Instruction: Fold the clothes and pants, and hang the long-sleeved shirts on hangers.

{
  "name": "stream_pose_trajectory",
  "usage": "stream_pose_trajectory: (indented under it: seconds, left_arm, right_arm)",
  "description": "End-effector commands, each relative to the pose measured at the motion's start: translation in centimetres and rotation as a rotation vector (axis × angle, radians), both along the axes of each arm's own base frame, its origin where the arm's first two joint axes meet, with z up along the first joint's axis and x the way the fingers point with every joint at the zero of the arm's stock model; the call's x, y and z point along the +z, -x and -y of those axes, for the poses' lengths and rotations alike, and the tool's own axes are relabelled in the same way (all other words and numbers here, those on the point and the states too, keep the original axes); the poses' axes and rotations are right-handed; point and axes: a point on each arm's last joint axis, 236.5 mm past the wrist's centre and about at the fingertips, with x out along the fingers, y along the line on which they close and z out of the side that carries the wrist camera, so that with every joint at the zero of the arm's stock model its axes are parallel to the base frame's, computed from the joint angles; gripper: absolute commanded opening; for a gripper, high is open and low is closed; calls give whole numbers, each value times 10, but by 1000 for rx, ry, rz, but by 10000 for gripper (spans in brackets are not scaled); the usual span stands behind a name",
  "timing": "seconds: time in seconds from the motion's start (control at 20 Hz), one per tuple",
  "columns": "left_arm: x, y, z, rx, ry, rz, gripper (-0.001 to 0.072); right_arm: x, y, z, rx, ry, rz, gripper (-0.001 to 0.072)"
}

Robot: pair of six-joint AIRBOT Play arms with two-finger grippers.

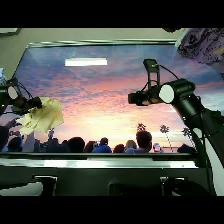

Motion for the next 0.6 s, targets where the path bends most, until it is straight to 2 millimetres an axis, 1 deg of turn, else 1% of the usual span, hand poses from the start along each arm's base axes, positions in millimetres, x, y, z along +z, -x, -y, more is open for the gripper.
stream_pose_trajectory:
  seconds: [0.0,0.05,0.1,0.15,0.2,0.25,0.3,0.35,0.45,0.5,0.55]
  left_arm:
    - [-34,-1,21,-3,111,-33,12]
    - [-30,-6,41,-51,180,-16,12]
    - [-19,-11,66,-121,247,11,12]
    - [-4,-16,93,-199,306,48,11]
    - [17,-19,125,-288,360,97,11]
    - [41,-19,158,-367,405,141,11]
    - [62,-16,190,-422,445,176,11]
    - [86,-9,229,-486,499,213,11]
    - [119,12,302,-583,607,255,11]
    - [125,24,333,-600,648,250,11]
    - [125,36,362,-610,677,233,11]
  right_arm:
    - [1,0,0,0,-2,3,28]
    - [1,0,0,0,-1,2,28]
    - [0,1,0,1,3,-4,28]
    - [-1,4,2,3,14,-17,36]
    - [-3,7,5,5,26,-33,99]
    - [-5,12,8,7,40,-53,142]
    - [-6,19,13,10,63,-74,142]
    - [-6,26,21,10,94,-90,142]
    - [0,38,42,3,170,-105,142]
    - [5,44,54,-5,211,-103,142]
    - [13,51,67,-16,249,-95,142]
